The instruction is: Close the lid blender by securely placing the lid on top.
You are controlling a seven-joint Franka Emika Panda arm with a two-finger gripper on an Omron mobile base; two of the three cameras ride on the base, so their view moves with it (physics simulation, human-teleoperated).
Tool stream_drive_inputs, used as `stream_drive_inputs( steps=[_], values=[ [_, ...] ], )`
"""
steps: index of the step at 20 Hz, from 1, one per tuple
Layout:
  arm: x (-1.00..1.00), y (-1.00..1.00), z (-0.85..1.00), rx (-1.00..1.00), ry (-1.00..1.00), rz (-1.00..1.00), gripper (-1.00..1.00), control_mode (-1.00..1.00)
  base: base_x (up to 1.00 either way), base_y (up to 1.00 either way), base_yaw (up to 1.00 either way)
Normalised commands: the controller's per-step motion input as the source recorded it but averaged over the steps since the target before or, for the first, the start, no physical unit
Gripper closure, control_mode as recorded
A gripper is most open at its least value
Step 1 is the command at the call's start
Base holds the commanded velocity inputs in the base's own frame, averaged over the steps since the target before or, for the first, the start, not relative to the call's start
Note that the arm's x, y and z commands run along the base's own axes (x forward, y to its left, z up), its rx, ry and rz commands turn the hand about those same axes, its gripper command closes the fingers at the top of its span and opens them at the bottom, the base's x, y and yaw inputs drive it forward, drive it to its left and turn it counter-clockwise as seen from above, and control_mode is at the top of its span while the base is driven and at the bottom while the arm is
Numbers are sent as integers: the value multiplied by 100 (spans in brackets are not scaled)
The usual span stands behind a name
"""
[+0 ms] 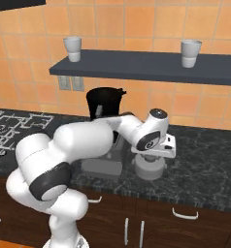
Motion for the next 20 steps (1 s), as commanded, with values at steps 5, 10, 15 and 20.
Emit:
stream_drive_inputs(
  steps=[5,10,15,20],
  values=[
    [-38,0,100,0,0,0,100,-100,0,0,0],
    [-28,0,100,-2,-1,0,100,-100,0,0,0],
    [-9,0,100,0,-6,0,100,-100,0,0,0],
    [0,0,100,0,-5,0,100,-100,0,0,0]
  ],
)
